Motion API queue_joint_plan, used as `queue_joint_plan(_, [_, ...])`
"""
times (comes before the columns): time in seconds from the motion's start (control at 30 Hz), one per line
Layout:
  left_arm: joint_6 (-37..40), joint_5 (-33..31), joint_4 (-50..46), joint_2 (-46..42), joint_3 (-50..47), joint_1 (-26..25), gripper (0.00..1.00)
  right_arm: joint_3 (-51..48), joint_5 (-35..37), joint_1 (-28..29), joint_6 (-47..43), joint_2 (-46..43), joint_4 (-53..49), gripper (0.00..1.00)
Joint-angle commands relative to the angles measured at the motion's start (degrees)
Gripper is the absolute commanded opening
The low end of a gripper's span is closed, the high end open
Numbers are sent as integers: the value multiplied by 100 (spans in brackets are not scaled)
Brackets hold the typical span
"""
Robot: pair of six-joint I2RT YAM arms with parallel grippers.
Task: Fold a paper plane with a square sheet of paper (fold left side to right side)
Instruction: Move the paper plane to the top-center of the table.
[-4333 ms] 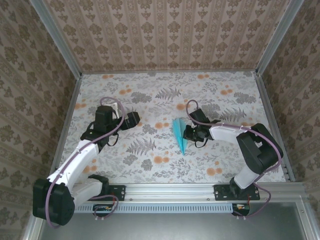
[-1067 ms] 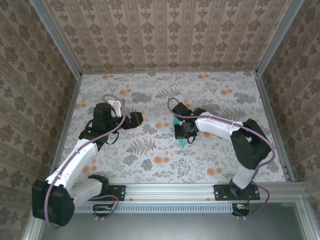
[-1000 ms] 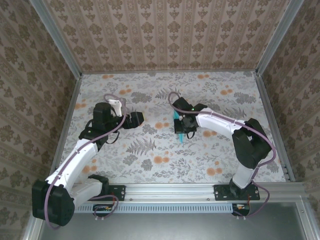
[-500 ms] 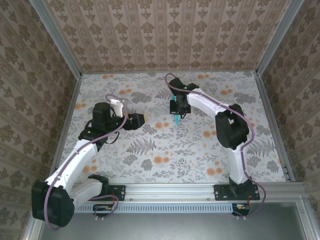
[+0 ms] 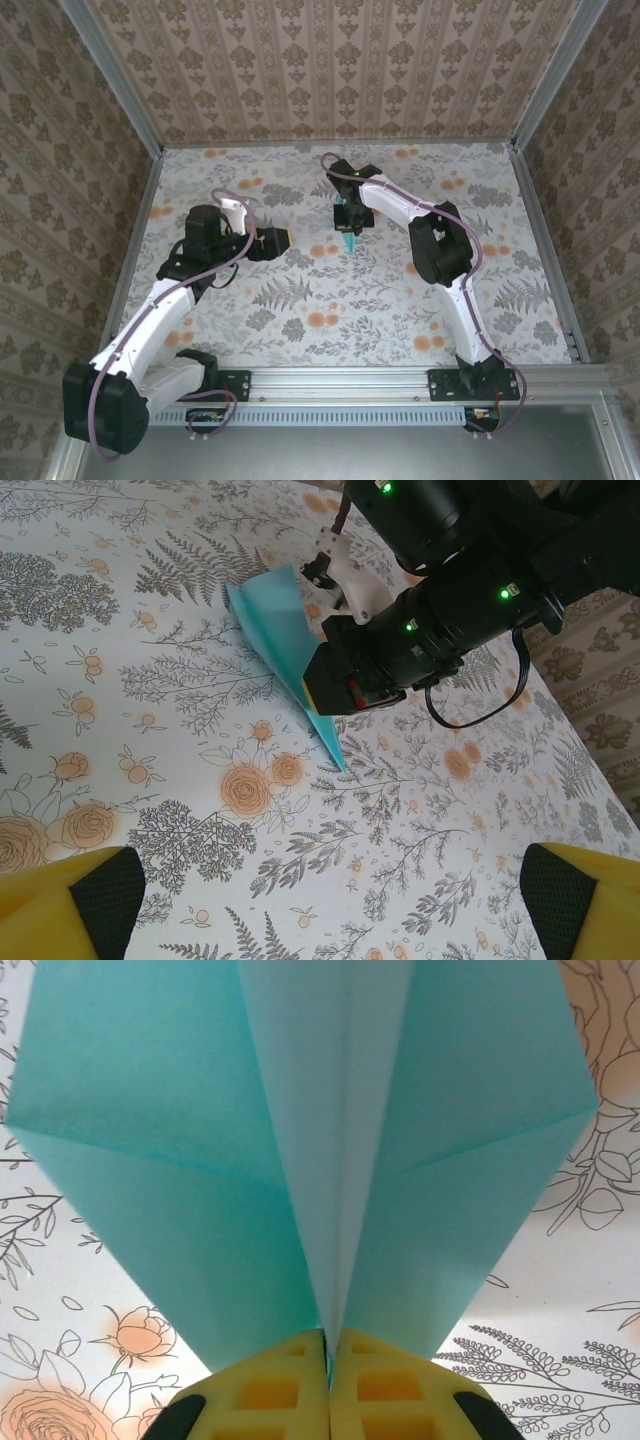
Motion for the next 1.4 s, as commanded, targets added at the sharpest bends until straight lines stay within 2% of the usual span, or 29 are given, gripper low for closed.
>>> queue_joint_plan(0.0, [167,105,-62,-52,198,31,100,157,-30,-5,-9,109,-282,13])
queue_joint_plan(0.33, [143,107,-56,-10,183,31,100,162,-33,-5,-32,206,-271,24])
queue_joint_plan(0.9, [123,85,-105,21,182,31,100,249,-23,30,-44,338,-348,28])
queue_joint_plan(1.13, [128,41,-154,60,214,31,100,289,154,84,-83,150,-455,28])
queue_joint_plan(1.37, [119,10,-221,121,260,31,100,230,375,144,-76,-110,-552,33])
